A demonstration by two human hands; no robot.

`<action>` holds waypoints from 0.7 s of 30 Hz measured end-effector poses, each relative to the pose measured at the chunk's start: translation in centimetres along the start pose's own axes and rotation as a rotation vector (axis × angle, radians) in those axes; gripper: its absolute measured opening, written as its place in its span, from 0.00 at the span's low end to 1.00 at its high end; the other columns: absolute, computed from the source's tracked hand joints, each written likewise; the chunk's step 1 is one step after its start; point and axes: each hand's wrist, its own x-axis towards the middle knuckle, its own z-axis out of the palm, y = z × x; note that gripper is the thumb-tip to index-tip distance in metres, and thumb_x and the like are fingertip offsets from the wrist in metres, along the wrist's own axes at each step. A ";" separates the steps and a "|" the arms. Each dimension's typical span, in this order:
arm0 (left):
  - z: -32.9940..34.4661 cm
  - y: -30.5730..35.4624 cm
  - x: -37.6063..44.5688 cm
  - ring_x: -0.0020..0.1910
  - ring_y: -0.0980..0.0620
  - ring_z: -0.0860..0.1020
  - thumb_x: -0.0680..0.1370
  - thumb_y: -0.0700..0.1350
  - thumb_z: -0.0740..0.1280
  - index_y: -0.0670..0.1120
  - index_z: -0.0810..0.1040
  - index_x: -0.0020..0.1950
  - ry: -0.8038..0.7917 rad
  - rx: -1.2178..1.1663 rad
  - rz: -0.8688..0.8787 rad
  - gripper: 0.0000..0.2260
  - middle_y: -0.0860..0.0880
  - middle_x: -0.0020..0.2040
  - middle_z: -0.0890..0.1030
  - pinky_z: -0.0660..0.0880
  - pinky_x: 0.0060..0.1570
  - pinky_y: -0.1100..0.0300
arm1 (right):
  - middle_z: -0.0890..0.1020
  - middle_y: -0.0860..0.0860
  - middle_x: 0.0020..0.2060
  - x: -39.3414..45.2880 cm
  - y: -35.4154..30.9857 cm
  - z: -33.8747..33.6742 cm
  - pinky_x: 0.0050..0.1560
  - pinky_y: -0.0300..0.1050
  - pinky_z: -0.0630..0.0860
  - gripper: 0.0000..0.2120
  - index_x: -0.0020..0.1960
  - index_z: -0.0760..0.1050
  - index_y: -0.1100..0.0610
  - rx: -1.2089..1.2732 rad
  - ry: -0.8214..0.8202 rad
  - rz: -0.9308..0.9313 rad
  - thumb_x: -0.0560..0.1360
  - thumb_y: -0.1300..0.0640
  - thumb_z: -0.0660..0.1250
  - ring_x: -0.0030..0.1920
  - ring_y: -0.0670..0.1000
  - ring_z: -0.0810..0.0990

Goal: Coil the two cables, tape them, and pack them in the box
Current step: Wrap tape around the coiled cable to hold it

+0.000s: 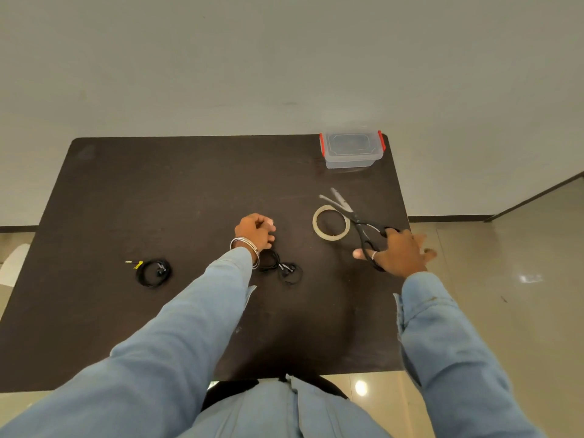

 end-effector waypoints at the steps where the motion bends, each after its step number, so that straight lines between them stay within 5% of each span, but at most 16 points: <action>1: 0.1 -0.1 -0.2 0.34 0.53 0.78 0.79 0.40 0.63 0.46 0.78 0.45 -0.018 -0.035 -0.013 0.06 0.46 0.45 0.83 0.78 0.31 0.60 | 0.70 0.57 0.63 0.0 0.6 0.4 0.65 0.67 0.58 0.42 0.64 0.71 0.53 0.066 -0.004 0.066 0.61 0.26 0.67 0.68 0.63 0.60; 6: 1.0 -0.4 -1.3 0.34 0.54 0.76 0.80 0.39 0.58 0.47 0.80 0.46 -0.079 -0.218 -0.083 0.11 0.48 0.45 0.80 0.76 0.32 0.61 | 0.68 0.62 0.65 -0.1 1.9 3.6 0.67 0.69 0.54 0.37 0.60 0.73 0.58 0.144 -0.028 0.327 0.66 0.29 0.66 0.70 0.66 0.56; 12: 1.2 -0.7 -3.2 0.35 0.54 0.76 0.81 0.38 0.57 0.49 0.81 0.48 -0.152 -0.355 -0.114 0.14 0.49 0.45 0.79 0.77 0.34 0.60 | 0.65 0.62 0.69 -0.1 0.6 7.0 0.66 0.65 0.58 0.29 0.62 0.73 0.59 0.097 -0.075 0.407 0.70 0.39 0.69 0.72 0.64 0.55; 18: -0.4 -1.0 -5.1 0.35 0.55 0.76 0.80 0.37 0.59 0.50 0.81 0.50 -0.156 -0.464 -0.100 0.13 0.50 0.47 0.79 0.76 0.31 0.62 | 0.68 0.63 0.66 -1.4 -2.0 5.9 0.65 0.62 0.62 0.18 0.58 0.76 0.57 -0.018 0.006 0.327 0.75 0.46 0.66 0.68 0.65 0.64; 21: -1.8 -1.4 -5.9 0.38 0.55 0.75 0.80 0.37 0.60 0.52 0.82 0.50 -0.159 -0.505 -0.079 0.13 0.50 0.49 0.79 0.75 0.34 0.61 | 0.79 0.58 0.56 -1.9 -4.7 4.6 0.61 0.56 0.70 0.15 0.56 0.77 0.59 0.194 0.086 -0.016 0.76 0.49 0.66 0.60 0.60 0.75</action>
